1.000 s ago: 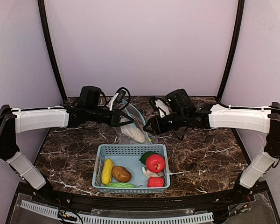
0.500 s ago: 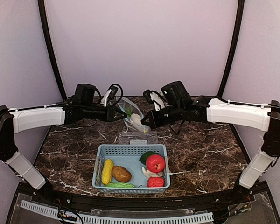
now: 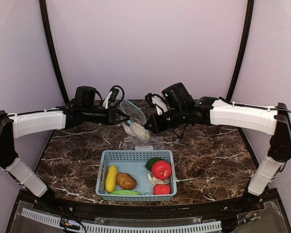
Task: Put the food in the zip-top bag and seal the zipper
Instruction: Adjust the zipper food storage bag at the center of the board.
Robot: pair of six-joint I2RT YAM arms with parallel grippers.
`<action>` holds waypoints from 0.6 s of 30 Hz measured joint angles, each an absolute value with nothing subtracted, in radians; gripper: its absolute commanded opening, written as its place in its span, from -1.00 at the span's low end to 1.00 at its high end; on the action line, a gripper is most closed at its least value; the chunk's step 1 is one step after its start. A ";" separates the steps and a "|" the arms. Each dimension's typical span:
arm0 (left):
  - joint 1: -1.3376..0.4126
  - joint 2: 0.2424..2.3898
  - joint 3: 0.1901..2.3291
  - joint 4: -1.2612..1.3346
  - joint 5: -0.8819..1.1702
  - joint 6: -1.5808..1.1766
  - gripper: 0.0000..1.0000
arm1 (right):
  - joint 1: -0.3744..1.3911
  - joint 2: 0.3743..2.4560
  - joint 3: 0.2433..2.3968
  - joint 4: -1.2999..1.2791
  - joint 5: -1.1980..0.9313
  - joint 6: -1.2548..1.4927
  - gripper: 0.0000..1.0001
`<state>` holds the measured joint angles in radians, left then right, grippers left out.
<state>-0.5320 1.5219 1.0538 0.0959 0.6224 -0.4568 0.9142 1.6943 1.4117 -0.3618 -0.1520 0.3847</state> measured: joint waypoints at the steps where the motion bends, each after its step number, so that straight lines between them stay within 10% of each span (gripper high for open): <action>1: -0.532 1.522 1.053 0.098 0.627 -0.458 -0.96 | 0.915 1.692 1.409 -0.356 -0.152 0.387 -1.00; 10: -0.533 1.531 1.063 0.046 0.583 -0.430 0.36 | 0.909 1.688 1.383 -0.351 -0.151 0.397 -1.00; 18: -0.532 1.490 1.144 -0.158 0.381 -0.242 0.97 | 0.909 1.688 1.370 -0.360 -0.168 0.352 -1.00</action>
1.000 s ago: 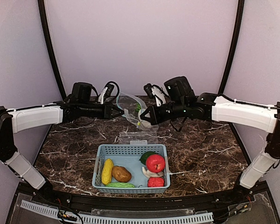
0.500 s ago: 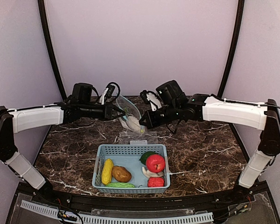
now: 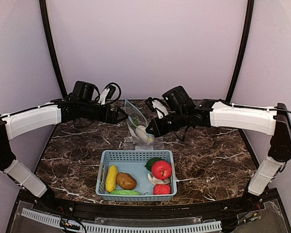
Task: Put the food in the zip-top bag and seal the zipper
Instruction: Adjust the zipper food storage bag at the center of the board.
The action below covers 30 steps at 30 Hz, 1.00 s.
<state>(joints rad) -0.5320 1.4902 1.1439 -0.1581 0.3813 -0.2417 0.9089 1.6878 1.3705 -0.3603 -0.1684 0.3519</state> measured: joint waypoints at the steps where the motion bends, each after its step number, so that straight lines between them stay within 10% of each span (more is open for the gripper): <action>1: -0.532 1.478 1.151 -0.170 0.372 -0.217 0.97 | 0.909 1.688 1.370 -0.361 -0.175 0.344 -1.00; 12: -0.532 1.393 1.191 -0.241 0.328 -0.036 0.95 | 0.909 1.691 1.370 -0.398 -0.243 0.256 -1.00; 30: -0.532 1.391 1.195 -0.293 0.355 0.076 0.02 | 0.930 1.691 1.374 -0.421 -0.294 0.190 -1.00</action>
<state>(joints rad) -0.5320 1.3914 1.1954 -0.2932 0.3550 0.0765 0.9298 1.6905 1.3739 -0.4213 -0.2943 0.1902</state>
